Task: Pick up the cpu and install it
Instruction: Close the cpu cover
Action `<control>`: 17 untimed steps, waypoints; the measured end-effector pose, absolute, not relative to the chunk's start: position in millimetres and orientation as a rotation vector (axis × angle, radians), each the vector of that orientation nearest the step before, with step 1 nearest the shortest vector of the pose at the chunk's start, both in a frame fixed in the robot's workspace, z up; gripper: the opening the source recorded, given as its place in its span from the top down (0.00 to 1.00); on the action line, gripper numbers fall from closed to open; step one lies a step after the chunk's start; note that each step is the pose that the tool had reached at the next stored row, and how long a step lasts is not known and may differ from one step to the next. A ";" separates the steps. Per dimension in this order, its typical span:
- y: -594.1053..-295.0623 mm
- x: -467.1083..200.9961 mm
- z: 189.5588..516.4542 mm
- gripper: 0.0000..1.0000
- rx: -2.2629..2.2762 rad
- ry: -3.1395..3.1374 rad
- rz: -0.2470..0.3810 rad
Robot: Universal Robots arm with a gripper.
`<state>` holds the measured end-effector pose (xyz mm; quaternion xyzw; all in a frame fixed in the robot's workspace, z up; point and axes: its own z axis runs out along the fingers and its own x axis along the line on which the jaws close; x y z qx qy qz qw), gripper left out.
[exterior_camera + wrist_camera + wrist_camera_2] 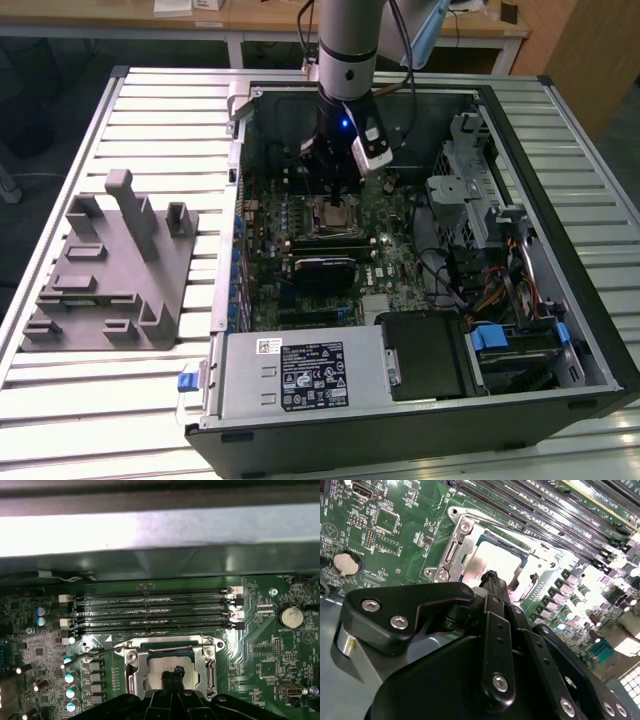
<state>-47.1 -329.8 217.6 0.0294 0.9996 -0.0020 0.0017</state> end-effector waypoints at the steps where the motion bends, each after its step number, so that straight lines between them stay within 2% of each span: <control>1: -329.8 -47.1 217.6 0.89 0.090 3.137 -0.006; 17: -330.0 -52.2 216.0 0.89 0.089 3.137 -0.006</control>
